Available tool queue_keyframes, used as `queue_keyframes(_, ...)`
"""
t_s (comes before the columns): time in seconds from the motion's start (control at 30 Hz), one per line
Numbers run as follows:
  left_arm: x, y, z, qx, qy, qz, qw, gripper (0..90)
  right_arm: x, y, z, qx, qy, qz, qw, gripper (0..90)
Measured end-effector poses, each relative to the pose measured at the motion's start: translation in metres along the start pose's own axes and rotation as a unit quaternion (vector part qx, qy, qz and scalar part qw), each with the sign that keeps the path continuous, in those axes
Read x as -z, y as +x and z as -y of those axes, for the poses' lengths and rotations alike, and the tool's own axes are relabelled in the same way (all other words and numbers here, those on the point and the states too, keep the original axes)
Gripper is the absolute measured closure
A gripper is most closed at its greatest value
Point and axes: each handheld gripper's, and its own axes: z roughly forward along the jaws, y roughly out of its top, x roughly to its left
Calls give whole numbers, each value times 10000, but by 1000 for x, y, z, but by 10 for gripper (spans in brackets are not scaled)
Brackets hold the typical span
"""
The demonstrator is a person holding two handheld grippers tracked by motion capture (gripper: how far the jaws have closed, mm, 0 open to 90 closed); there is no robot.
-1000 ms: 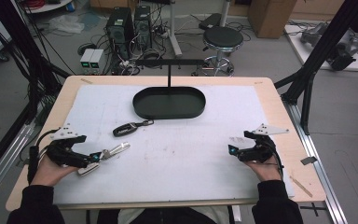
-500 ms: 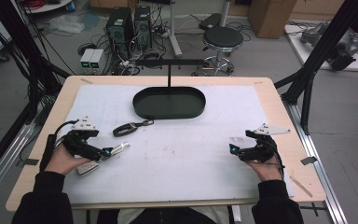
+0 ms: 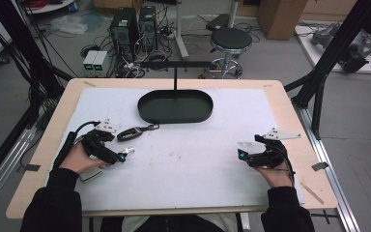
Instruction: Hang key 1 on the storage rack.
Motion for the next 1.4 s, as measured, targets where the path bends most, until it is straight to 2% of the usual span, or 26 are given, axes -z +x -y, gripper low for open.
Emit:
queue_keyframes(0.07, -5, -2, 0, 1, 156, -65, 9999, 146, 0, 0, 0, -5, 10, 1, 10000, 8)
queue_keyframes(0.17, -8, -4, -1, 8, 274, -54, 9996, 172, 0, 0, 0, 10, 13, 1, 10000, 8)
queue_keyframes(0.27, -11, -3, -3, 52, 311, -32, 9995, 204, -1, 0, 0, 7, 21, -13, 10000, 8)
queue_keyframes(0.4, -18, -5, -7, -23, 552, 337, 9979, 288, -1, 1, 0, 11, 32, -13, 10000, 8)
queue_keyframes(0.43, -19, -6, -9, -82, 605, 357, 9975, 315, -1, 1, 0, 19, 34, -14, 10000, 8)
queue_keyframes(0.5, -20, -7, -11, -74, 572, 429, 9974, 354, -1, 2, 0, 49, 24, -24, 10000, 8)
queue_keyframes(0.6, -23, -7, -11, -48, 678, 405, 9969, 419, -1, 3, 0, 43, 43, -35, 10000, 8)
queue_keyframes(0.67, -24, -6, -11, -114, 736, 283, 9968, 475, -1, 3, 0, 35, 41, -36, 10000, 8)
queue_keyframes(0.73, -22, -5, -11, -22, 731, 176, 9972, 589, 0, 2, 0, 47, 24, -25, 10000, 8)
queue_keyframes(0.77, -21, -3, -11, 9, 724, 278, 9970, 703, 0, 2, 0, 42, 17, -21, 10000, 8)
queue_keyframes(0.8, -20, -1, -10, 61, 668, 375, 9970, 737, 0, 2, 0, 38, 10, -12, 10000, 8)
queue_keyframes(0.97, -16, 1, -10, 65, 528, 328, 9980, 741, 0, 3, 0, 45, 8, 3, 10000, 8)
queue_keyframes(1.1, -8, 8, -12, 323, 347, 496, 9976, 741, 0, 3, 0, 43, -15, -21, 10000, 8)
queue_keyframes(1.17, -2, 10, -14, 389, 234, 557, 9974, 741, 1, 3, -1, 49, -38, -23, 10000, 8)
queue_keyframes(1.4, 26, 10, -37, 332, -111, 483, 9982, 741, 2, 3, -1, 31, -99, -57, 9999, 8)
